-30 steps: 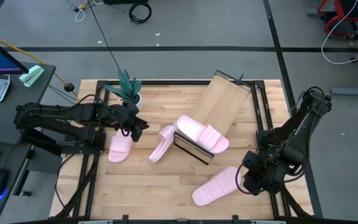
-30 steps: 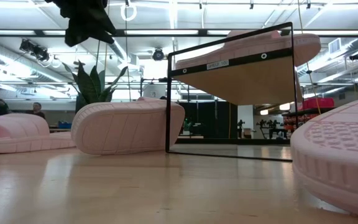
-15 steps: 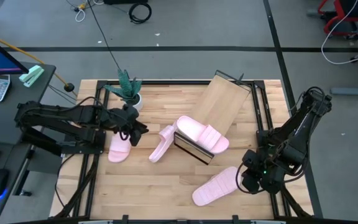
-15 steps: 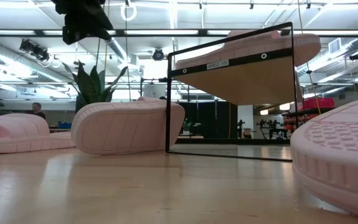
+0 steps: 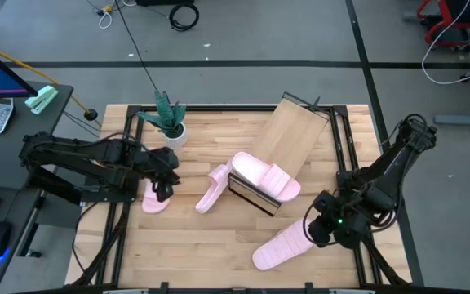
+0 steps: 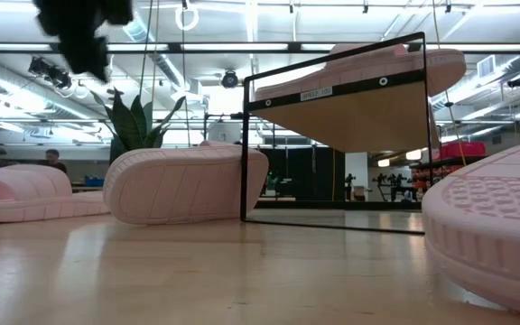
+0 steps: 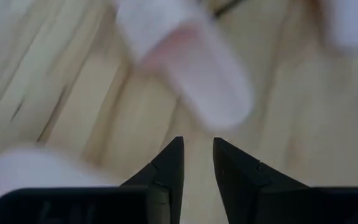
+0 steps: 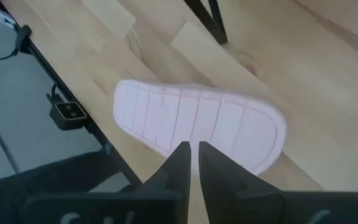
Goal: Pick and place slides into the shelf
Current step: Put the pink slide on the shelf
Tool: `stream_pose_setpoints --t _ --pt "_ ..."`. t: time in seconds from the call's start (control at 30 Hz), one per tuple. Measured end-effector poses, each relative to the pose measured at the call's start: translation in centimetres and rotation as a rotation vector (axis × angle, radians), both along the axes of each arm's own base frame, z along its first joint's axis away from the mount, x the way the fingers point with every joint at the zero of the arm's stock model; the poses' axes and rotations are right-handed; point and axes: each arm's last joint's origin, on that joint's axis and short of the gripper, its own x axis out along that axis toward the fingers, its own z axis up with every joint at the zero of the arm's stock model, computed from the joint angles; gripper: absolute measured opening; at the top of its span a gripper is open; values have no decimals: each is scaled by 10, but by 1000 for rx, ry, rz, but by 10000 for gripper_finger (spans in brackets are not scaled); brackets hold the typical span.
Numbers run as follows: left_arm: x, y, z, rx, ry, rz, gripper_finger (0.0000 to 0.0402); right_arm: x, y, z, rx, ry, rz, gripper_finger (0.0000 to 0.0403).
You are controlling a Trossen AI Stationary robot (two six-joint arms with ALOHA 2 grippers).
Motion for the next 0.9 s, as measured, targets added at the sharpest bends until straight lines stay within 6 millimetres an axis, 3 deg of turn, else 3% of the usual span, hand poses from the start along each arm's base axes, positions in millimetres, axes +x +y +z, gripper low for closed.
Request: stream_pose_setpoints --t 0.2,0.53,0.9 --pt "-20 12 -11 43 248 -9 82 8 -6 1 -22 -15 8 39" --pt "-24 29 -12 24 284 -58 100 15 -11 2 -33 -34 17 39" --pt "-28 4 -14 -54 331 -189 167 15 -10 2 -47 -40 48 39"
